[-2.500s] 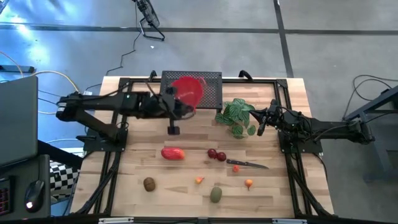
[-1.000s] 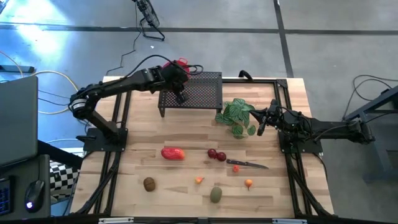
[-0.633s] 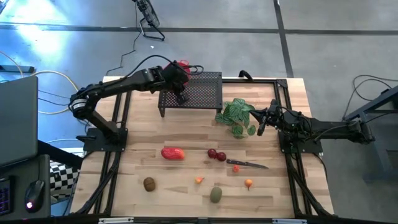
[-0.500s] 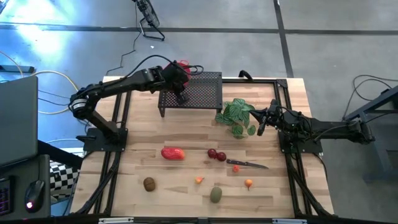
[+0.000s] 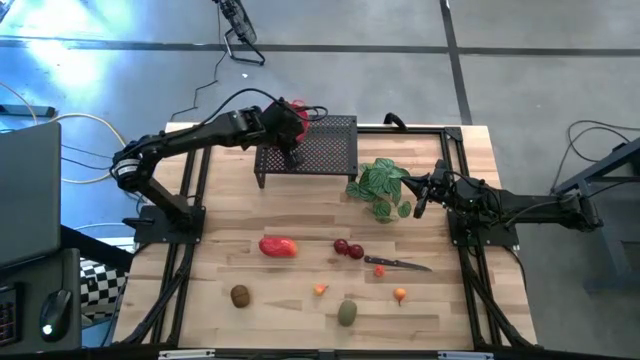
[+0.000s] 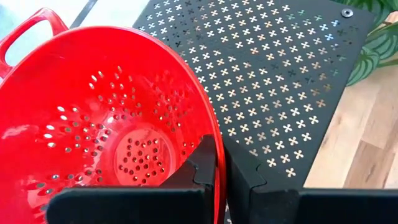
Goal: Pick & Place Fruit
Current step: Put the red strainer bowl on the shelf
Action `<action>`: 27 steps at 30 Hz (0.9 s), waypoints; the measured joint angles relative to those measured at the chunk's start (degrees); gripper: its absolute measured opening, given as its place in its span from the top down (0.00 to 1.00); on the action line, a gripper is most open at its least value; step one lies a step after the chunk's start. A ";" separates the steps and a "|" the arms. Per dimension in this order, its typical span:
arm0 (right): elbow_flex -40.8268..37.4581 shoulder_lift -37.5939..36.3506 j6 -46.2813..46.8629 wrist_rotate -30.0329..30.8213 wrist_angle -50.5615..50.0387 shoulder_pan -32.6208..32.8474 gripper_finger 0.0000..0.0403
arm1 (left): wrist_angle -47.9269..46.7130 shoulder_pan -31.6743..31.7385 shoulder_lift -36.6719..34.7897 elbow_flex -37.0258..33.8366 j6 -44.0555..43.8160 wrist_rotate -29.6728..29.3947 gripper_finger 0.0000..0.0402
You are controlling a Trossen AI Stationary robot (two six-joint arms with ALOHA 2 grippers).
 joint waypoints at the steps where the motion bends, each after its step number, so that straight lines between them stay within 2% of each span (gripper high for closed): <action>1: 0.00 0.00 0.00 0.00 0.00 0.00 0.99 | -0.02 -0.33 0.00 0.00 -0.02 -0.02 0.98; 7: 0.00 0.00 -0.02 0.00 0.00 -0.02 0.99 | -0.13 -2.62 0.00 0.00 -0.02 -0.89 0.98; 13: 0.00 0.00 -0.04 0.00 0.00 -0.02 0.99 | -0.95 -6.26 0.74 0.00 0.04 -7.81 0.98; 19: 0.00 0.00 -0.04 0.00 0.01 -0.01 0.99 | -4.40 -6.29 1.16 0.02 -0.17 -7.89 0.98; 27: 0.00 0.00 -0.04 0.00 0.02 -0.01 0.99 | -4.33 -5.76 1.14 0.02 0.00 -8.33 0.98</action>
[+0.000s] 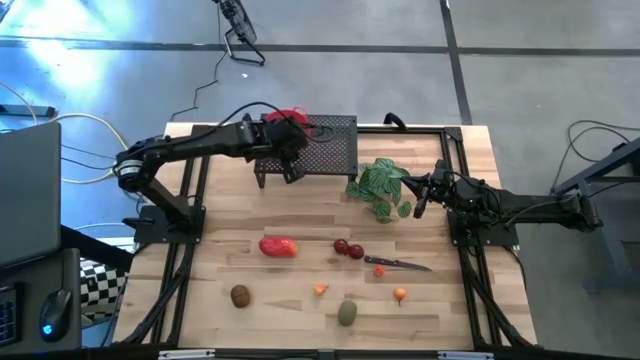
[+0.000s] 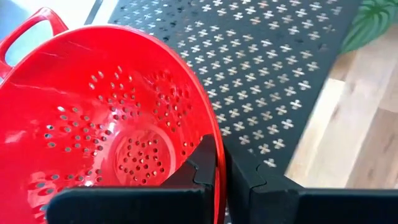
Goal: Pick & Place Fruit
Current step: Put the red strainer bowl on the shelf
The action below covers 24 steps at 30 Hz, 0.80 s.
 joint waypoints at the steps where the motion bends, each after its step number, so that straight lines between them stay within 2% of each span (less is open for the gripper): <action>1: 0.00 0.00 0.00 0.00 0.01 -0.01 0.99 | 0.08 0.27 0.00 0.00 0.00 0.10 0.98; 10: 0.00 -0.01 -0.02 0.00 0.00 0.00 0.99 | 3.82 1.77 -0.02 0.00 1.15 2.27 0.98; 24: 0.00 -0.02 -0.50 0.00 0.04 0.01 0.99 | 3.80 4.72 2.86 0.07 2.34 3.90 0.98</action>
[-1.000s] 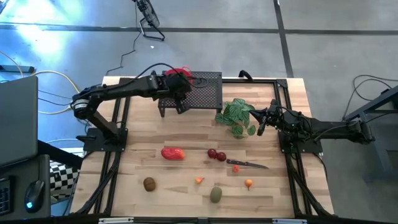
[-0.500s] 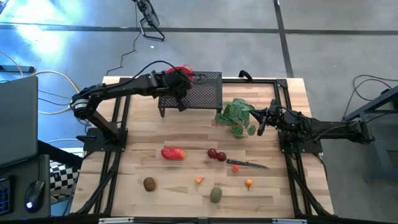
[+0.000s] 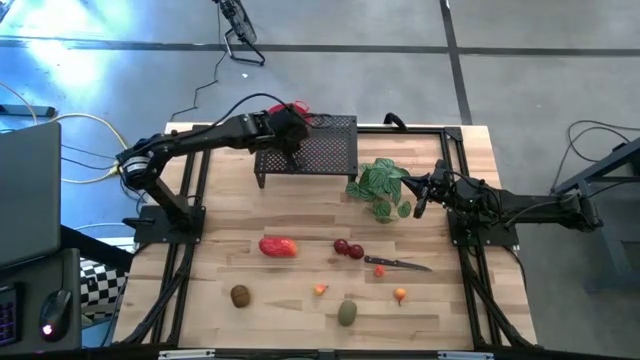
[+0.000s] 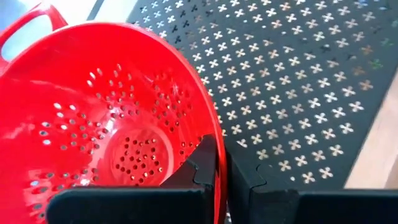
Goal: Pick & Place Fruit
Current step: Put the red strainer bowl on the shelf, then put the red mango in the red strainer bowl on the shelf
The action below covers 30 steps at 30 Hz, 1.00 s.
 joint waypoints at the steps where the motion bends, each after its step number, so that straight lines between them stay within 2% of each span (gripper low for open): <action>1: 0.00 0.02 -0.20 0.01 -0.04 -0.01 0.99 | -0.01 -0.01 0.12 0.02 0.12 0.05 0.98; 11: 0.00 0.02 -0.57 0.00 -0.02 0.00 0.99 | 0.87 -0.01 0.24 0.00 0.05 0.19 0.95; 24: 0.00 0.02 -0.57 0.01 -0.02 -0.01 0.99 | 2.60 -0.03 0.35 -0.09 0.36 -0.49 0.65; 30: 0.00 0.00 -0.57 0.02 -0.02 -0.02 0.99 | 2.35 -0.03 -0.09 0.27 1.14 -0.55 0.58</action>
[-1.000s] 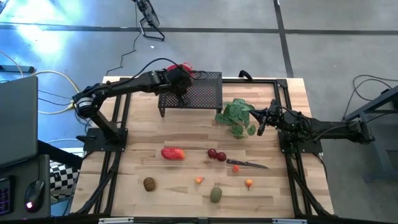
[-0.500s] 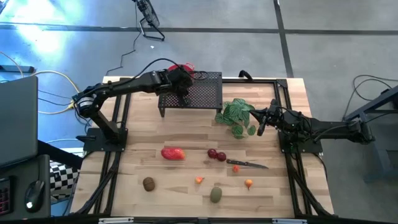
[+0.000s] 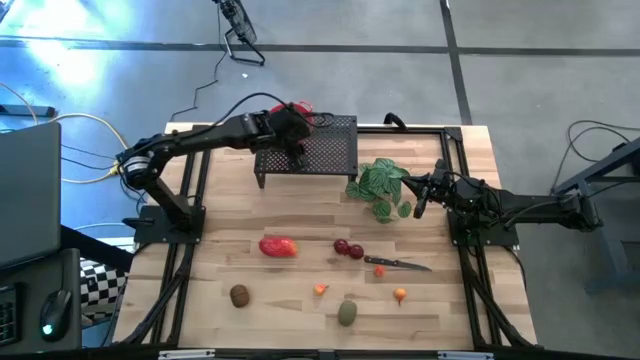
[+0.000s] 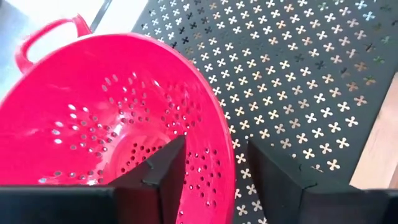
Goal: Pick & Place Fruit
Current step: Put the red mango in the red strainer bowl on the shelf
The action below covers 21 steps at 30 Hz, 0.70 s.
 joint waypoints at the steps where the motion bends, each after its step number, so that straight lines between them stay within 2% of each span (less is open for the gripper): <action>1: 0.00 0.01 0.00 0.00 0.00 0.02 0.99 | -0.47 0.00 0.00 0.54 0.00 0.00 0.57; 4: 0.00 0.02 0.00 -0.02 0.00 0.02 0.99 | -1.03 0.00 0.00 2.55 0.02 0.44 0.56; 9: 0.00 0.00 0.00 0.00 -0.01 0.00 0.99 | -1.10 0.00 0.00 6.15 -0.76 4.83 0.56; 13: 0.00 0.00 0.00 -0.01 0.00 0.00 0.99 | -2.11 -0.03 -0.02 9.53 -2.67 5.32 0.56; 21: 0.00 0.02 0.00 -0.02 -0.01 0.02 0.99 | -5.69 -0.04 -0.02 17.34 -9.09 15.50 0.56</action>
